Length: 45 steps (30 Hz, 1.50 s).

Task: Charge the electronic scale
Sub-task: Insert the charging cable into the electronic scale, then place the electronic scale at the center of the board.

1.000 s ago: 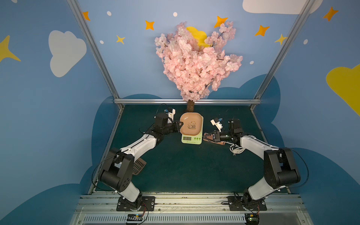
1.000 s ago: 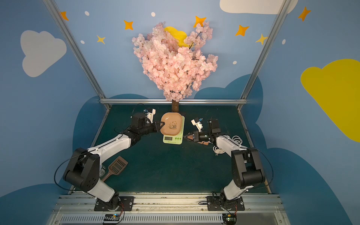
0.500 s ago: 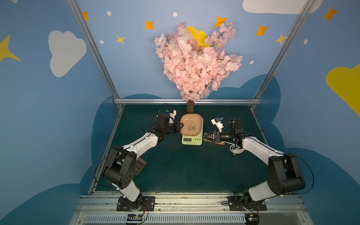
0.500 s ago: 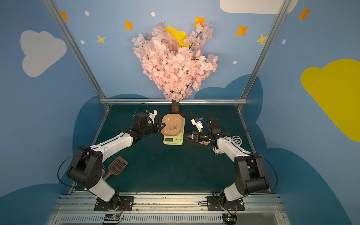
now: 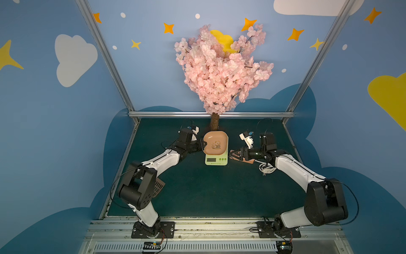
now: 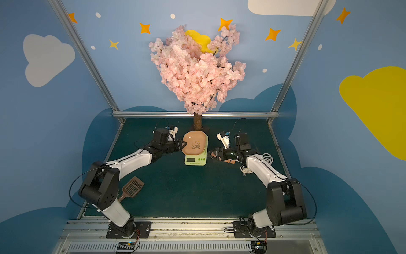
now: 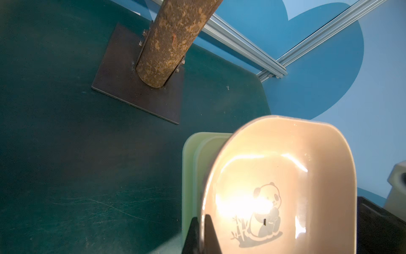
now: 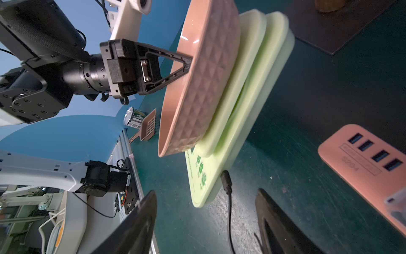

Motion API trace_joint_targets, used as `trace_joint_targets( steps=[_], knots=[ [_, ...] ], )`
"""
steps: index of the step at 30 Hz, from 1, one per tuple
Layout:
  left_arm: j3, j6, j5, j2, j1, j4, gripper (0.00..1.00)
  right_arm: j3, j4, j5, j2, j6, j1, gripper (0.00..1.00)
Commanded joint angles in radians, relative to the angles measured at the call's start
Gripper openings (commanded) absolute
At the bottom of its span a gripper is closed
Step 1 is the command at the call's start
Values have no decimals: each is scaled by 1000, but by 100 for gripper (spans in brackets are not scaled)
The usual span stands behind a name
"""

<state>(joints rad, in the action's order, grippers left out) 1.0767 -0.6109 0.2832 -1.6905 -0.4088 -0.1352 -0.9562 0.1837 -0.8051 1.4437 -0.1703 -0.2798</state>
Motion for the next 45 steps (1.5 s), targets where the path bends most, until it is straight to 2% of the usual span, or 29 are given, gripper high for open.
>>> trace_joint_targets(
  steps=[1, 9, 20, 28, 40, 45],
  knots=[
    [10, -38, -4, 9, -5, -53, 3, -47, 40, 59, -63, 28, -4, 71],
    [14, -66, -83, -14, -28, -5, 3, -65, 33, 148, -166, 7, 14, 72],
    [65, -61, -101, -109, -51, 83, 3, 23, -76, 349, -310, -31, 53, 73],
    [185, -67, -133, -219, -67, 215, 3, 42, -65, 358, -337, -29, 84, 74],
    [298, -13, -214, -286, -102, 349, 3, 58, -61, 372, -329, -41, 117, 74],
    [327, -7, -231, -310, -108, 378, 7, 74, -73, 412, -327, -66, 135, 74]
  ],
)
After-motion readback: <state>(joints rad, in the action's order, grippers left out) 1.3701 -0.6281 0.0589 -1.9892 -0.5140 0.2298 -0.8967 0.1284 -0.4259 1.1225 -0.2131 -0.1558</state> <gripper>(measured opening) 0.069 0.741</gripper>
